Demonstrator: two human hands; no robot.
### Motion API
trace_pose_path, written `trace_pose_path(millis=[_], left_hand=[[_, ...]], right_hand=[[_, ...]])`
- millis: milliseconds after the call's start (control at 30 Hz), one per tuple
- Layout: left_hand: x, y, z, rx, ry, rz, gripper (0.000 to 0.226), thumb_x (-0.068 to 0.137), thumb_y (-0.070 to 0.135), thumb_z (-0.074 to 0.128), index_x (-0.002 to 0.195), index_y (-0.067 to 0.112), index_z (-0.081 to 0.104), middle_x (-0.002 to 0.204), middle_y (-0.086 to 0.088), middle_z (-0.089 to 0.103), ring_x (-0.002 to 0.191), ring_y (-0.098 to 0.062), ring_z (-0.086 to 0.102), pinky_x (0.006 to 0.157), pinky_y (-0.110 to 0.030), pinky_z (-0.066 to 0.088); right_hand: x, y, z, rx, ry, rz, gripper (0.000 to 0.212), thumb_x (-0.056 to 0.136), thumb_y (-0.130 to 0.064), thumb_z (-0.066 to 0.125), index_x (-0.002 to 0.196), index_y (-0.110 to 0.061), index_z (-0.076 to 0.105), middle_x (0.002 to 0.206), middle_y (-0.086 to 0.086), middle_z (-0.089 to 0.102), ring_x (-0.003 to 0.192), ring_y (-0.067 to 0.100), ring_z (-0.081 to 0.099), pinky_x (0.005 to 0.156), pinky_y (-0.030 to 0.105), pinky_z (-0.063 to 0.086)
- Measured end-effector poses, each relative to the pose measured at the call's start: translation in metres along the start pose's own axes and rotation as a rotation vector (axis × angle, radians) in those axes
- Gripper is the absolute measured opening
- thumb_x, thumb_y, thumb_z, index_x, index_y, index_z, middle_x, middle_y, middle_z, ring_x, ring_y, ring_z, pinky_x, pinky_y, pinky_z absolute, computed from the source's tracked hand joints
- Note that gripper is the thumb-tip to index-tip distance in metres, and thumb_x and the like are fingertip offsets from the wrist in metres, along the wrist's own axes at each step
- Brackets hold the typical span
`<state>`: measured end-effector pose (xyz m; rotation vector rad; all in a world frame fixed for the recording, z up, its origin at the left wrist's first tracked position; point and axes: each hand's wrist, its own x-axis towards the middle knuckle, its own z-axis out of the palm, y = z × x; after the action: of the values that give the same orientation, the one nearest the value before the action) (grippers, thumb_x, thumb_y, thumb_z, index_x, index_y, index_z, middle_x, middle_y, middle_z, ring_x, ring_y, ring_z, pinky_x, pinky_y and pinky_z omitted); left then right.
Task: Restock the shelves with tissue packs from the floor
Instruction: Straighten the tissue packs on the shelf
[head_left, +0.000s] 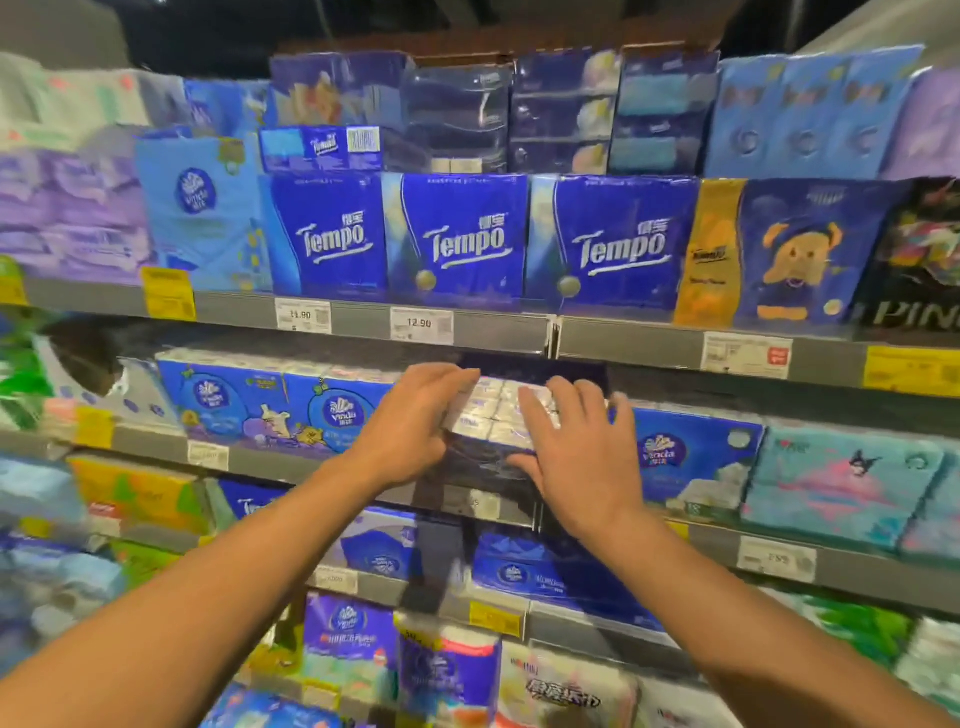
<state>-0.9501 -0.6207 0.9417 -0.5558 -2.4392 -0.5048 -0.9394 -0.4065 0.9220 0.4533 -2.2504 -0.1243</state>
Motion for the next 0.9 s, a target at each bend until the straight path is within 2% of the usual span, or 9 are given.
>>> trace_pose_path(millis=[100,200,300,367,500,567,700,833,900], left_hand=[[0.003,-0.012,0.011,0.073,0.037,0.124,0.071,0.069,-0.004,0.071,0.136,0.01,0.052,0.127,-0.011,0.057,0.114,-0.03,0.05,0.096,-0.039,0.043],[0.018,-0.018,0.033,0.156,0.0,0.202,0.069,0.066,0.001,0.069,0.132,0.011,0.051,0.119,-0.011,0.057,0.105,-0.033,0.051,0.089,-0.041,0.043],[0.04,-0.025,0.051,0.197,-0.032,0.161,0.069,0.067,0.005,0.07,0.133,0.013,0.051,0.118,-0.012,0.056,0.104,-0.034,0.05,0.09,-0.041,0.041],[0.052,-0.028,0.054,0.203,-0.058,0.107,0.059,0.072,0.006,0.068,0.129,0.013,0.052,0.116,-0.013,0.056,0.102,-0.034,0.049,0.085,-0.04,0.04],[0.075,-0.027,0.053,0.39,-0.232,0.001,0.028,0.085,0.015,0.058,0.112,0.015,0.055,0.111,-0.016,0.062,0.102,-0.039,0.057,0.079,-0.04,0.043],[0.085,-0.025,0.058,0.443,-0.259,-0.008,0.022,0.086,0.016,0.058,0.108,0.016,0.059,0.111,-0.014,0.065,0.104,-0.039,0.061,0.079,-0.04,0.047],[0.092,-0.03,0.087,0.44,-0.24,-0.009,0.043,0.087,0.013,0.061,0.129,0.02,0.054,0.12,-0.009,0.064,0.107,-0.037,0.062,0.081,-0.042,0.051],[0.093,-0.04,0.108,0.463,-0.193,-0.018,0.068,0.075,0.012,0.072,0.136,0.021,0.045,0.133,-0.007,0.055,0.121,-0.035,0.053,0.099,-0.044,0.045],[0.089,-0.036,0.107,0.438,-0.183,-0.031,0.059,0.078,0.014,0.069,0.132,0.02,0.048,0.127,-0.007,0.06,0.115,-0.033,0.057,0.095,-0.04,0.045]], right_hand=[[0.004,0.003,0.014,-0.014,-0.043,0.013,0.075,0.068,-0.057,0.077,0.129,-0.018,0.056,0.13,0.016,0.055,0.114,0.038,0.051,0.092,0.057,0.039],[0.008,0.019,0.029,-0.038,-0.109,0.02,0.074,0.07,-0.056,0.077,0.13,-0.019,0.054,0.13,0.015,0.054,0.113,0.038,0.05,0.089,0.054,0.043],[0.024,0.023,0.04,-0.089,-0.223,0.04,0.072,0.072,-0.053,0.077,0.129,-0.018,0.051,0.125,0.016,0.054,0.109,0.038,0.051,0.088,0.052,0.044],[0.043,0.02,0.042,-0.132,-0.29,0.053,0.067,0.073,-0.053,0.077,0.125,-0.018,0.052,0.114,0.014,0.058,0.101,0.037,0.055,0.084,0.048,0.044],[0.077,0.022,0.049,-0.075,-0.443,0.112,0.038,0.091,-0.05,0.057,0.117,-0.023,0.051,0.114,0.008,0.065,0.105,0.034,0.062,0.076,0.037,0.042],[0.087,0.023,0.059,-0.072,-0.508,0.174,0.03,0.097,-0.043,0.052,0.117,-0.021,0.056,0.116,0.009,0.066,0.107,0.033,0.063,0.075,0.035,0.045],[0.095,0.027,0.076,-0.086,-0.457,0.331,0.029,0.101,-0.02,0.04,0.125,-0.021,0.057,0.126,0.012,0.059,0.112,0.037,0.058,0.084,0.041,0.051],[0.094,0.022,0.083,-0.173,-0.54,0.285,0.035,0.1,-0.01,0.038,0.132,-0.02,0.049,0.121,0.012,0.06,0.107,0.036,0.06,0.071,0.035,0.042],[0.092,0.017,0.086,-0.174,-0.532,0.306,0.041,0.095,-0.007,0.045,0.134,-0.021,0.047,0.118,0.012,0.062,0.105,0.036,0.061,0.071,0.037,0.046]])
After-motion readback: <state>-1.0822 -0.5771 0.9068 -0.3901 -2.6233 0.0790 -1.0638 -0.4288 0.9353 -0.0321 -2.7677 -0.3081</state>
